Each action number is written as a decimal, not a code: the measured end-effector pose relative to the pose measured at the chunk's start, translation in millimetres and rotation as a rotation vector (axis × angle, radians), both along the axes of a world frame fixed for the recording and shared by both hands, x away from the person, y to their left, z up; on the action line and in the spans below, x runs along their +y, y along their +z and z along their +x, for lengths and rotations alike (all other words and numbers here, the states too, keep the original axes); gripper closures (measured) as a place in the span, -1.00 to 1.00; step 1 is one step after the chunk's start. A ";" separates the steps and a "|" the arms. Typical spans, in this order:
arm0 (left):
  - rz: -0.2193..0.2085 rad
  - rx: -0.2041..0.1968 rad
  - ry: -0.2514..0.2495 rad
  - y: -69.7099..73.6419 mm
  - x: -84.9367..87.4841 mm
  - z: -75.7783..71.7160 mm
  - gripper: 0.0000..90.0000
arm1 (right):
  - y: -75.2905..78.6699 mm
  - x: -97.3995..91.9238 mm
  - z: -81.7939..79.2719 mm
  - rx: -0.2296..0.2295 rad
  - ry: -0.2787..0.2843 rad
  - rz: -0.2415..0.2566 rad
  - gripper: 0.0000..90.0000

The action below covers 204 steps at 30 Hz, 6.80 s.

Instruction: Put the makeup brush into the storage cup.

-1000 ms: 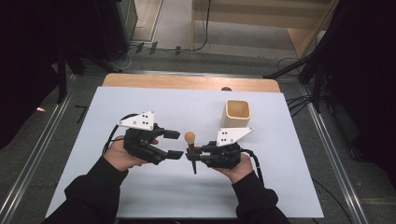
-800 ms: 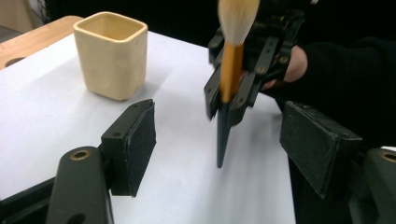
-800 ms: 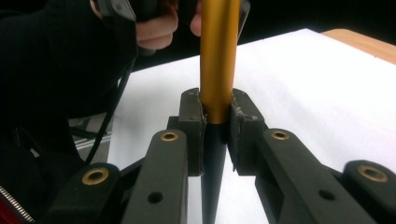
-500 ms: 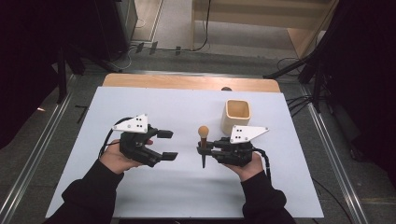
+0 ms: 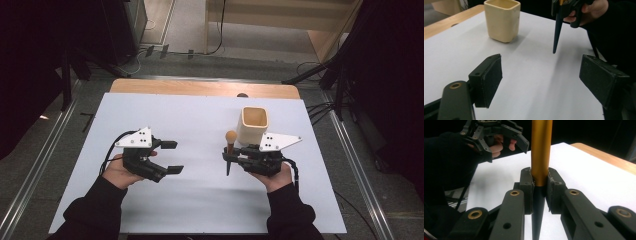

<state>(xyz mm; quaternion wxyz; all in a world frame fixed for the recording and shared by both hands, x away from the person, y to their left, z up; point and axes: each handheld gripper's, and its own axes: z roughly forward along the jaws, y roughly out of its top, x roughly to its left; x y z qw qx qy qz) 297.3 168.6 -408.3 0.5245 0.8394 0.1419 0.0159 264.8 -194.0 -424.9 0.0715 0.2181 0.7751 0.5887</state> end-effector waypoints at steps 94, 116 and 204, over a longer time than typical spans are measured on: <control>-0.043 -0.024 0.078 -14.5 25.3 3.6 -0.61 | 68.4 -95.5 90.1 -0.082 -0.426 0.044 0.75; -0.023 -0.031 0.076 -16.4 22.2 2.9 -0.61 | 47.9 -93.3 104.7 -0.053 -0.465 0.028 0.75; -0.060 -0.052 0.149 -16.3 47.8 7.8 -0.62 | -9.5 -73.6 58.3 0.002 -0.362 0.002 -0.29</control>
